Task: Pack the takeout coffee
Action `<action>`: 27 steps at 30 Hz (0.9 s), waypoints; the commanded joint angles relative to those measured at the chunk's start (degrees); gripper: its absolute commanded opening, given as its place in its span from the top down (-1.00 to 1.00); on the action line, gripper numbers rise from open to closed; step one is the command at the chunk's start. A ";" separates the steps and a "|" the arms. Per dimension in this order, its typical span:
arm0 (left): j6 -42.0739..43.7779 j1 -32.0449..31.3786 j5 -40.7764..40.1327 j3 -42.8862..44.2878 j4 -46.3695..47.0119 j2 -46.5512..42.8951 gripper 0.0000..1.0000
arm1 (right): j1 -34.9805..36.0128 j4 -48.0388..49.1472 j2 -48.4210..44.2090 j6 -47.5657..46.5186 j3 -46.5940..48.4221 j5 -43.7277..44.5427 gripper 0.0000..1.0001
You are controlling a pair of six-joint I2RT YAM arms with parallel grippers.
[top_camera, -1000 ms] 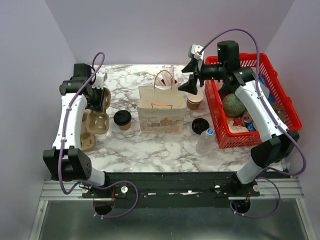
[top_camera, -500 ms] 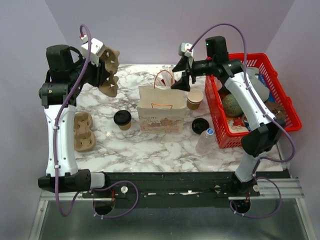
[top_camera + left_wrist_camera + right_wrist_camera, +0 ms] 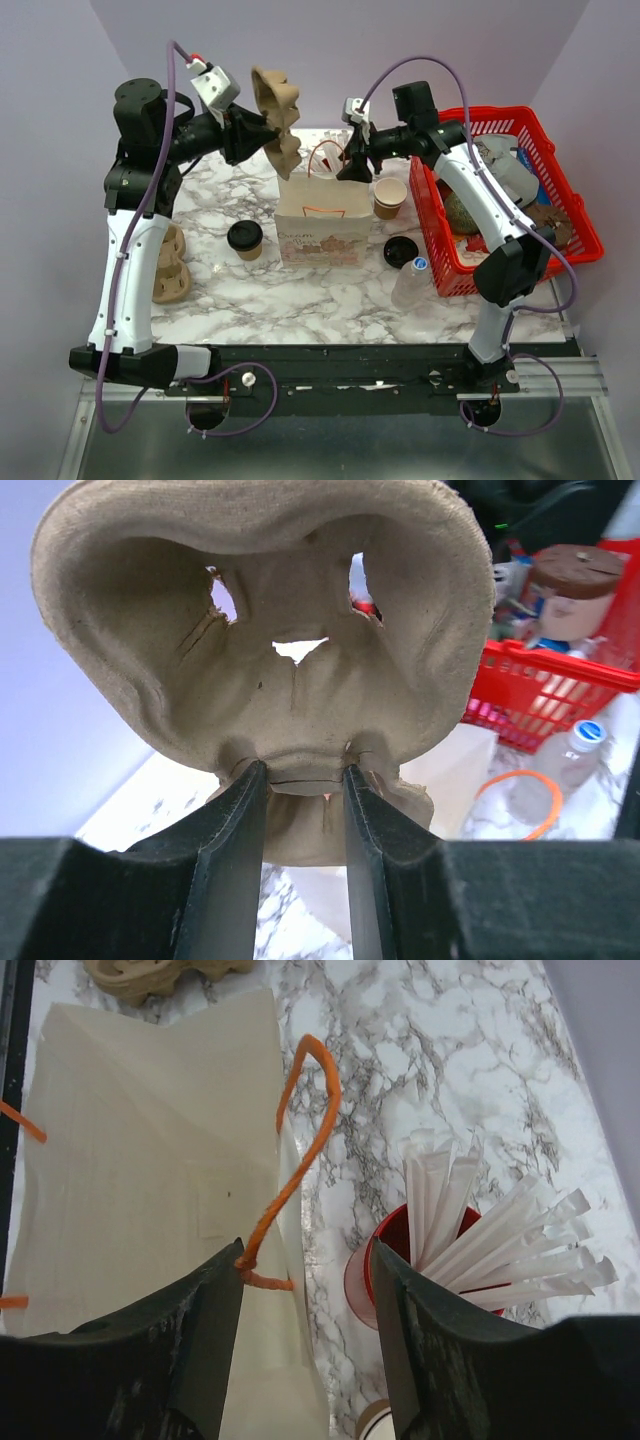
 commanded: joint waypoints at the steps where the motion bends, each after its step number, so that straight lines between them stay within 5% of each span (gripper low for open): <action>1: 4.14 -4.53 4.80 0.28 1.69 0.96 1.00 | -0.14 -1.30 1.06 -0.65 0.86 3.75 -0.18; 12: 12.67 -8.93 5.59 -0.25 -4.81 3.24 1.00 | -0.14 -4.73 0.45 -3.81 -0.90 5.00 0.60; 15: 14.51 -10.08 5.86 -0.77 -5.52 4.21 1.00 | -0.14 -8.59 2.12 -4.34 1.91 4.73 0.65; 17: 16.79 -11.13 5.51 -0.16 -6.66 5.26 1.00 | -0.14 -10.70 3.25 -4.52 3.76 4.73 0.97; 27: 26.20 -15.00 4.10 -0.07 -14.92 5.88 1.00 | -0.14 -10.62 0.98 -2.94 5.08 4.65 0.99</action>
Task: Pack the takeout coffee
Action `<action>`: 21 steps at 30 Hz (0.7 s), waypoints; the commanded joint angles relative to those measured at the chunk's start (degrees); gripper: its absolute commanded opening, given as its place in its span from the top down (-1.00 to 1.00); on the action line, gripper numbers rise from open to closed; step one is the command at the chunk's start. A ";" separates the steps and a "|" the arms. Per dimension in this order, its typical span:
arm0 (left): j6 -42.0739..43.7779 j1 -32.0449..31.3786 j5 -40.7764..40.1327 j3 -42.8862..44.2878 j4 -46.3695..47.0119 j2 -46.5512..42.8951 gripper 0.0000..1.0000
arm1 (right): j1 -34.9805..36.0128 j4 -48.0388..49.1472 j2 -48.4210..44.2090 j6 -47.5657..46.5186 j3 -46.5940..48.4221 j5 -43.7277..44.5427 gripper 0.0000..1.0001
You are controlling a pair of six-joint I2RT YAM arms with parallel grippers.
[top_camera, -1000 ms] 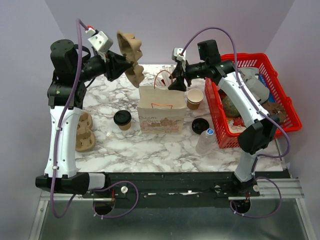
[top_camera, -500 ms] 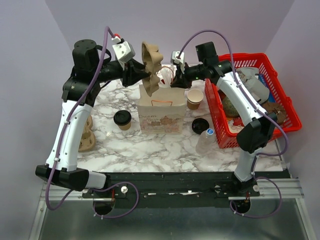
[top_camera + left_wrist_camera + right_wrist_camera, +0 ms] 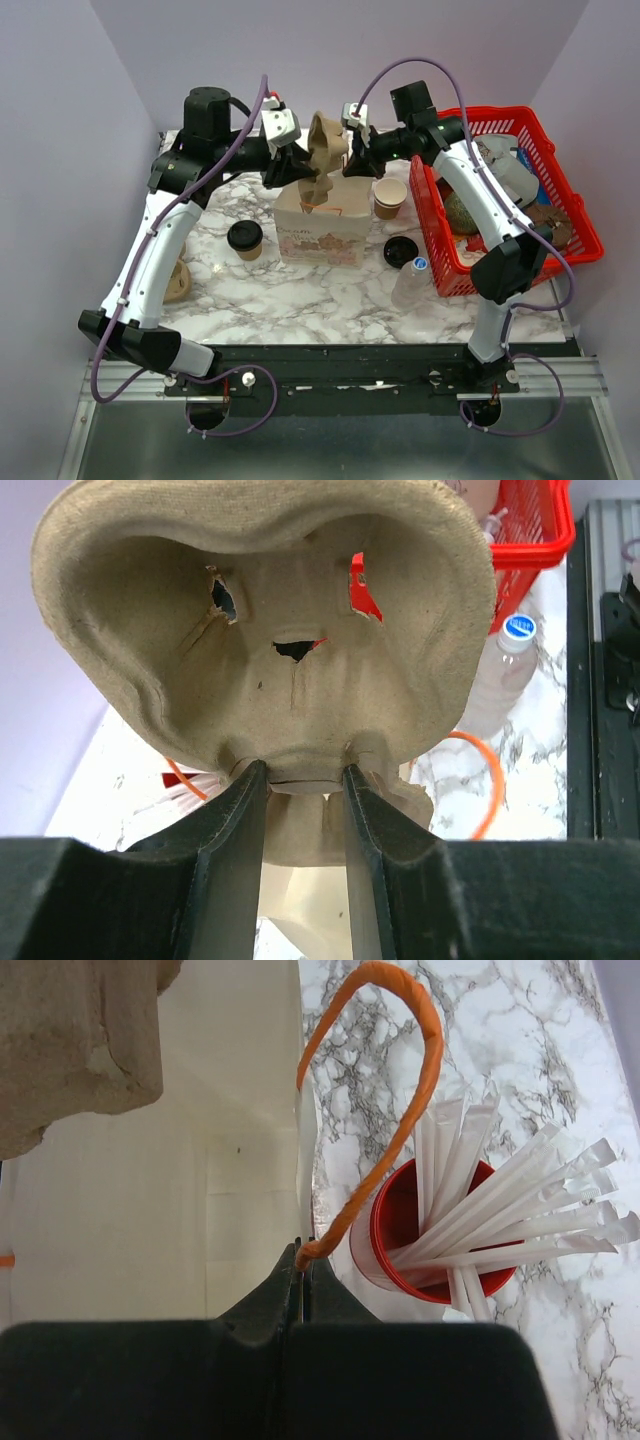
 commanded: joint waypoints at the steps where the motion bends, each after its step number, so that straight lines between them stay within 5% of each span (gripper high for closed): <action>1: 8.13 -1.40 0.67 0.08 -4.68 -0.63 1.00 | -0.12 -1.90 -1.47 0.95 1.23 0.08 0.99; 14: 21.40 -3.87 -3.73 0.70 -12.77 1.82 1.00 | -0.12 -1.81 -5.34 1.22 -2.28 -0.45 0.99; 21: 16.84 -4.48 -0.92 10.44 -13.11 4.37 1.00 | -0.12 -1.63 -6.22 1.75 -3.95 0.16 0.99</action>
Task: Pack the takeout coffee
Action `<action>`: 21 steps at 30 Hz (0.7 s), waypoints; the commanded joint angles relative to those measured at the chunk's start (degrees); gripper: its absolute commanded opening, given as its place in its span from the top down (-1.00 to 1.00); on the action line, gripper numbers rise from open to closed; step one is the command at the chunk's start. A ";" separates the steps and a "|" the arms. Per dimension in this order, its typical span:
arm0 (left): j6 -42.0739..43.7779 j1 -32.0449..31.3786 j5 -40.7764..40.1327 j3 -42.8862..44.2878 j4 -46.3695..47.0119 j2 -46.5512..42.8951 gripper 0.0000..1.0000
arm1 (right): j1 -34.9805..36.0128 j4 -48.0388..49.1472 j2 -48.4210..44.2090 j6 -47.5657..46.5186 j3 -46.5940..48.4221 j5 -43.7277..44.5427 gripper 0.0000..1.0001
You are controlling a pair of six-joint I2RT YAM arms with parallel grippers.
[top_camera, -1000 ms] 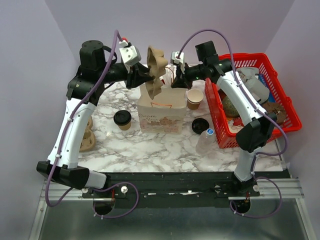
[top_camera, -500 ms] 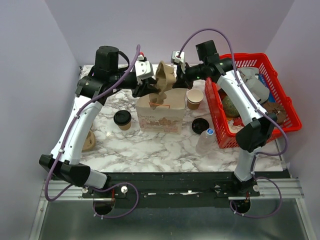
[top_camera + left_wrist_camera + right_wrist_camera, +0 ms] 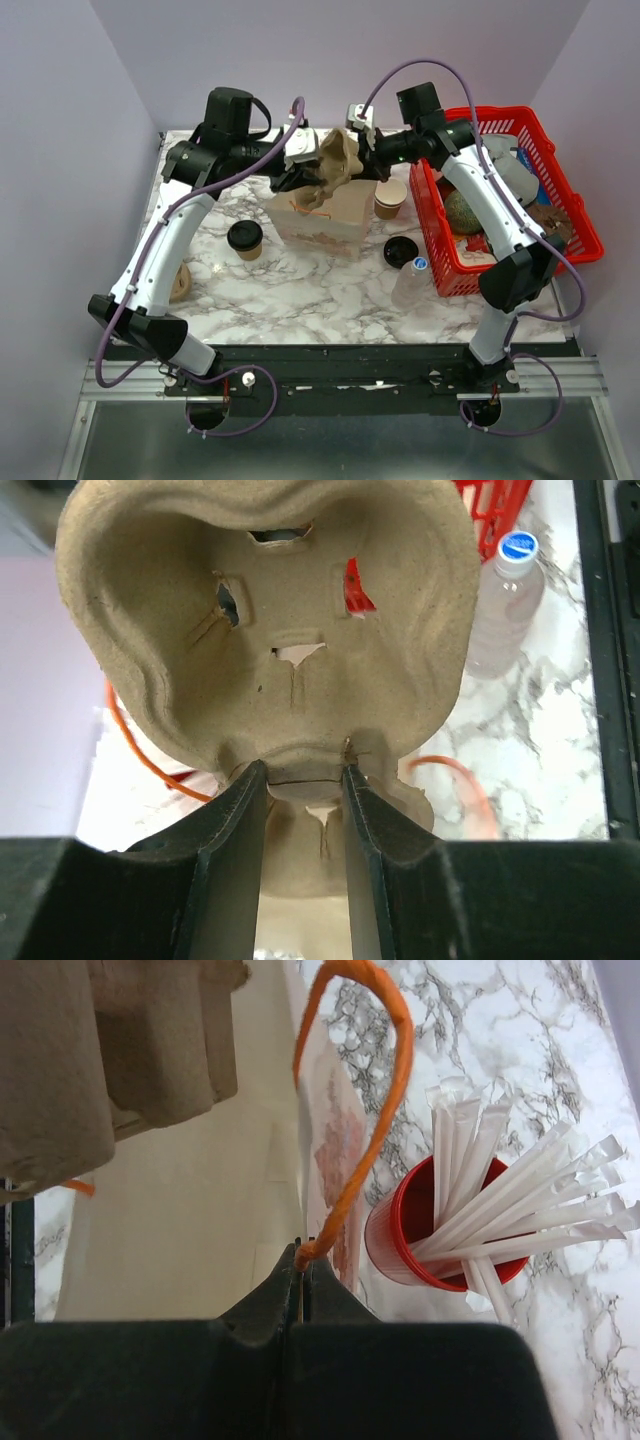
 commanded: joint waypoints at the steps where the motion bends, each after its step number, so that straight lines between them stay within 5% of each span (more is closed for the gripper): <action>1: -0.80 -0.46 2.17 8.57 -1.47 1.40 1.00 | -0.12 -0.89 -1.70 0.72 -1.31 0.34 0.99; 21: 6.85 -1.34 -1.61 -1.88 2.13 0.79 1.00 | -0.12 -0.98 -2.22 1.51 -0.95 0.08 0.99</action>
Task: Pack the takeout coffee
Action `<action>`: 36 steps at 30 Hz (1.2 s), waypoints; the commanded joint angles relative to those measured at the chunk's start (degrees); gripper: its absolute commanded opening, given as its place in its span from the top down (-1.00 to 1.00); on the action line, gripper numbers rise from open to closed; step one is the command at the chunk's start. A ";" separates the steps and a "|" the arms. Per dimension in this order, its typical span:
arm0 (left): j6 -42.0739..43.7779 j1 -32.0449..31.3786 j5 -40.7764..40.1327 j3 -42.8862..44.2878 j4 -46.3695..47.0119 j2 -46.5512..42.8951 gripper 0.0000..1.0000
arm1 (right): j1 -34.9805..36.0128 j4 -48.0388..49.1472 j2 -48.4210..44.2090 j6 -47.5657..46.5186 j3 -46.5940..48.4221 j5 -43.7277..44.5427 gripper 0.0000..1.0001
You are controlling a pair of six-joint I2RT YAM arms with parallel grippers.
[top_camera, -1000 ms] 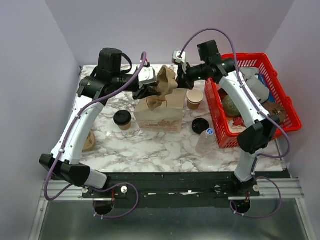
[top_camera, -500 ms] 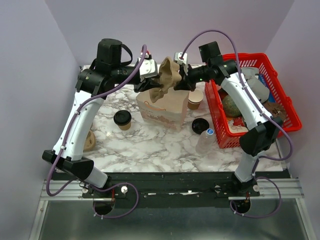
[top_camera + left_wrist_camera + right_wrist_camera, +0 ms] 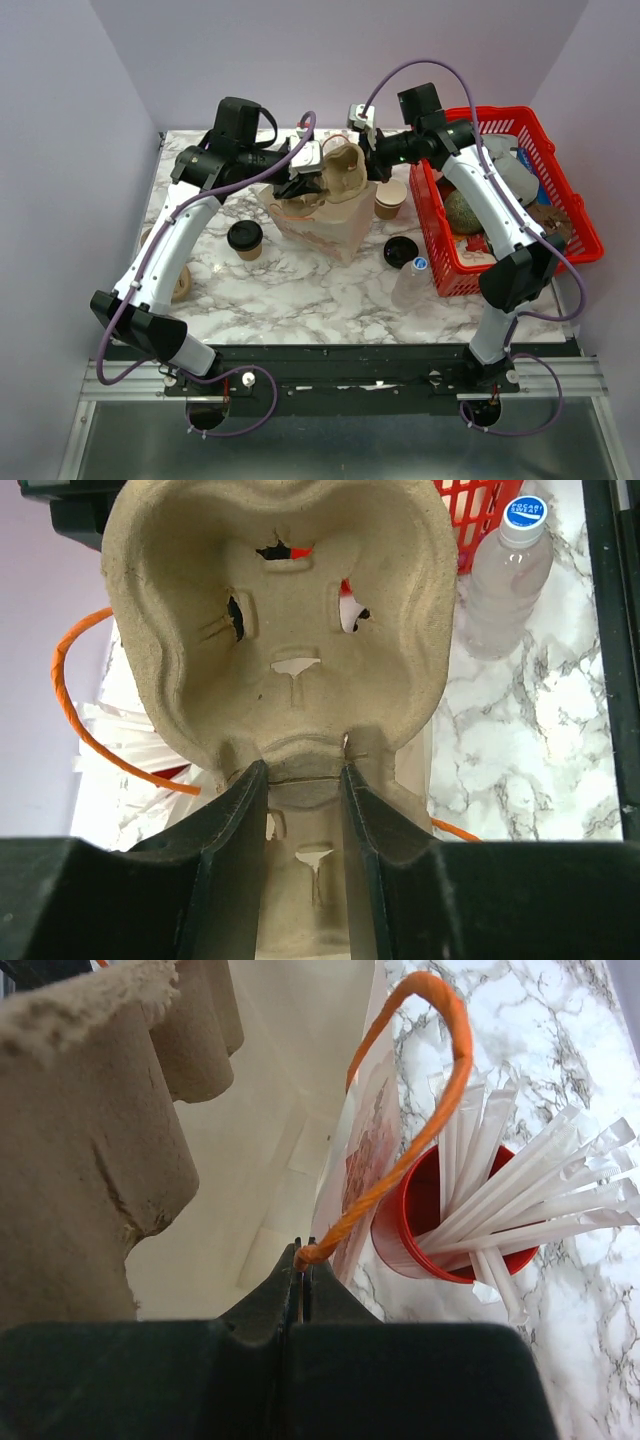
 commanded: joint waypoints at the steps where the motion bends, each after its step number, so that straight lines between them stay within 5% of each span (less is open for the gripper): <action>1: 3.66 -0.69 -0.48 0.78 1.48 -0.15 1.00 | -0.10 -1.00 -2.31 0.68 -0.26 0.08 0.99; 8: -1.62 -1.56 3.31 4.93 3.49 -0.85 1.00 | -0.10 -0.91 -2.57 0.68 -0.96 0.69 0.99; 19: 2.86 -2.62 5.41 3.69 3.06 0.29 1.00 | -0.10 -3.20 -2.75 -1.60 0.09 -2.38 0.99; 36: 6.20 -2.79 6.74 -10.98 11.49 -5.34 1.00 | -1.86 -7.67 -1.00 -4.24 4.04 -3.53 0.99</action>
